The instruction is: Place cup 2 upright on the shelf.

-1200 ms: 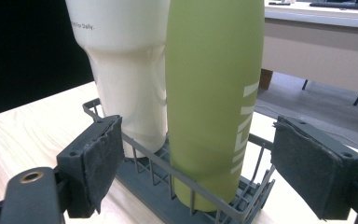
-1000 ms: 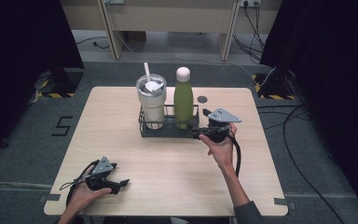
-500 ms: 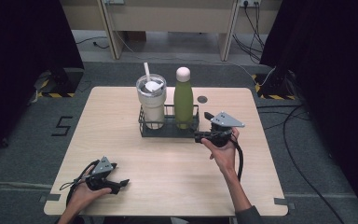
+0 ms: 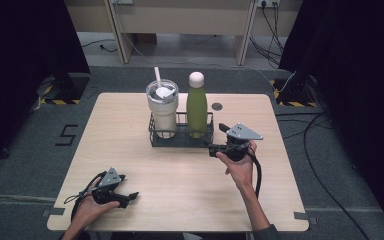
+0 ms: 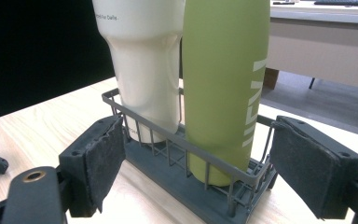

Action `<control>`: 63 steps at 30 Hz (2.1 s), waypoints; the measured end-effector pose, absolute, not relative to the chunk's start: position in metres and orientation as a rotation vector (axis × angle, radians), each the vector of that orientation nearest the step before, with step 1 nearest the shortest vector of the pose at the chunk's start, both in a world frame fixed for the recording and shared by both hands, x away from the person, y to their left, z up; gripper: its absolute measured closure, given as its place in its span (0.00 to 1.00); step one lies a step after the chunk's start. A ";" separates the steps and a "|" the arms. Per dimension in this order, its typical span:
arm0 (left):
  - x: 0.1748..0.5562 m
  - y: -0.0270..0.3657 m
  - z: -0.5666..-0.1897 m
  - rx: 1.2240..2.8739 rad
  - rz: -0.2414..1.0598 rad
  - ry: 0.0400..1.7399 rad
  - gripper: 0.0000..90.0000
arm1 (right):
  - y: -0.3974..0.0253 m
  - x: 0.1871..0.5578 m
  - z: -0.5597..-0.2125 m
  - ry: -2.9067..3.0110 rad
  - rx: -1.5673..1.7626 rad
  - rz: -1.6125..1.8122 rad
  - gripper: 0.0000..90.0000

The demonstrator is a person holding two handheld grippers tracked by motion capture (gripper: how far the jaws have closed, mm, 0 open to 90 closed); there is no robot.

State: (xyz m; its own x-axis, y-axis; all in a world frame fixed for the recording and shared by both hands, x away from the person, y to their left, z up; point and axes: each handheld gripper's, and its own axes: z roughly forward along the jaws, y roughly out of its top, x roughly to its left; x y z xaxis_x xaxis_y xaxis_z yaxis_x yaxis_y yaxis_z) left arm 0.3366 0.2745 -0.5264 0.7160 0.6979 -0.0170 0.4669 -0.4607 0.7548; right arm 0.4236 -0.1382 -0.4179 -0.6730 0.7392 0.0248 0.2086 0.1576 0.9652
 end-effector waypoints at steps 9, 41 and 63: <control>0.337 0.275 -0.526 2.143 0.380 0.880 0.15 | -0.140 0.419 -0.421 1.989 0.899 1.533 0.20; 0.337 0.275 -0.526 2.143 0.381 0.879 0.15 | -0.154 0.397 -0.445 2.022 0.934 1.514 0.19; 0.337 0.275 -0.526 2.143 0.381 0.879 0.15 | -0.163 0.379 -0.459 2.058 0.952 1.492 0.17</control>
